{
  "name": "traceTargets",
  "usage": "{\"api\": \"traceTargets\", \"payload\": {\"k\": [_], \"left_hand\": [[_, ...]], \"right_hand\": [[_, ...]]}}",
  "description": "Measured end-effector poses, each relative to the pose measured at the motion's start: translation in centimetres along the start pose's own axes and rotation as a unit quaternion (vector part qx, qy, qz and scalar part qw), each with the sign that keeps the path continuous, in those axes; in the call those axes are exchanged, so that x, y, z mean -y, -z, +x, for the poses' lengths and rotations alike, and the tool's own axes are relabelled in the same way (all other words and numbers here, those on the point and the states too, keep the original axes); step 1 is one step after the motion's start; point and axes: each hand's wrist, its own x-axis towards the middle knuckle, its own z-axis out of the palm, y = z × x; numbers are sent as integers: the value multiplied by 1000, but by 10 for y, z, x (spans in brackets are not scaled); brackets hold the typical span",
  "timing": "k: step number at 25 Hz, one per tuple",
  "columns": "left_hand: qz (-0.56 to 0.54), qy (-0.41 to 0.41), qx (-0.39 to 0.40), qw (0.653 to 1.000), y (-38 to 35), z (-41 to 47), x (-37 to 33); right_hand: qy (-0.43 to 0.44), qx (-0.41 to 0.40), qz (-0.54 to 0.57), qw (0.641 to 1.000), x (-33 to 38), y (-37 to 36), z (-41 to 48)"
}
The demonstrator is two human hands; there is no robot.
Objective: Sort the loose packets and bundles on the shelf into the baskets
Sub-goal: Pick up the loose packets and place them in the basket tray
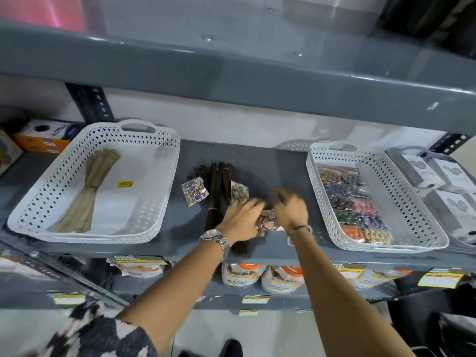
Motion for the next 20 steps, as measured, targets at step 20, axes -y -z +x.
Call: {"api": "traceTargets", "payload": {"k": [20], "left_hand": [[-35, 17, -142, 989, 13, 16, -18]], "right_hand": [[94, -60, 8, 994, 6, 4, -8]]}}
